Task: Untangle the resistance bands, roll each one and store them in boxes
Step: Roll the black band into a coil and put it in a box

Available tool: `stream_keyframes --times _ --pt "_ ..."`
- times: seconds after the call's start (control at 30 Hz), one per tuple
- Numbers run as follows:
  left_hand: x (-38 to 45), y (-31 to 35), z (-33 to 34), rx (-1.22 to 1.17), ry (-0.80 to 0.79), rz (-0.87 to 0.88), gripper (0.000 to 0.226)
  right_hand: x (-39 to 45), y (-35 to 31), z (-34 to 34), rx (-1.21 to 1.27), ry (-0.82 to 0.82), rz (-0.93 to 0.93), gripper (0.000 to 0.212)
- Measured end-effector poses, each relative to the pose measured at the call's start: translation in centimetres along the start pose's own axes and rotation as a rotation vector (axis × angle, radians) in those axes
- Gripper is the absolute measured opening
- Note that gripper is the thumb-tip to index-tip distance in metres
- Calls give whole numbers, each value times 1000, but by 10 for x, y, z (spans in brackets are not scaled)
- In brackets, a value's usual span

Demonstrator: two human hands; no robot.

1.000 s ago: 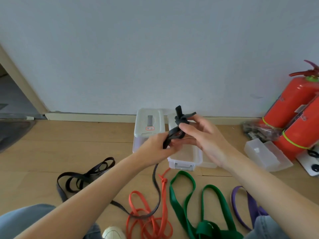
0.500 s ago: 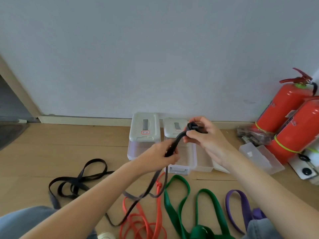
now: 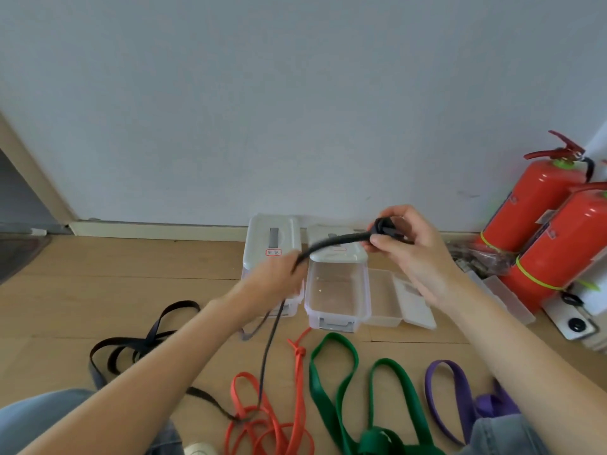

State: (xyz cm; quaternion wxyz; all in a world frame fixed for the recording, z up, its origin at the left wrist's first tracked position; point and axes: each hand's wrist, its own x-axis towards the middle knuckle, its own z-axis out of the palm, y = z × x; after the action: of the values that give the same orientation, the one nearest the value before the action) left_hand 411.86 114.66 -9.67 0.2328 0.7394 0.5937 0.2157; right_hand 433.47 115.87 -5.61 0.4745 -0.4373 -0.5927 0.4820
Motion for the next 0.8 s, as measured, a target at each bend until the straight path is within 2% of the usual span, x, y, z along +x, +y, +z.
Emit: stream_keyframes --times 0.07,0.1,0.17,0.23,0.27,0.3,0.33,0.4,0.5,0.67,0.73,0.8 --pt "1 13 -34 -169 249 141 16 -1 6 -3 -441 -153 52 17" --pt "0 21 -47 -176 292 231 16 -2 10 -1 -599 -231 80 17" --pt "-5 36 -51 -26 140 286 12 -5 14 4 -716 -313 88 30" --pt "-9 40 -30 170 -41 266 19 -6 9 9 -578 -395 167 63" --pt "-9 41 -20 212 -84 273 22 -7 6 11 -504 -453 209 72" --pt "-9 43 -14 202 -104 282 22 -8 6 11 -476 -521 216 68" --pt "-9 43 -10 165 -104 290 21 -10 5 12 -501 -578 192 52" --pt "-5 40 -7 89 -88 287 17 -11 4 12 -521 -579 156 8" --pt "-1 24 2 46 -117 217 19 -11 3 8 -292 -437 213 14" --pt "-17 -9 37 -45 -327 15 19 -15 0 6 -39 -343 195 10" --pt "-20 -14 38 -16 -314 8 19 -14 -2 5 97 -269 178 8" --pt "-16 -6 21 24 -188 56 23 -12 -10 -1 226 -212 151 7"
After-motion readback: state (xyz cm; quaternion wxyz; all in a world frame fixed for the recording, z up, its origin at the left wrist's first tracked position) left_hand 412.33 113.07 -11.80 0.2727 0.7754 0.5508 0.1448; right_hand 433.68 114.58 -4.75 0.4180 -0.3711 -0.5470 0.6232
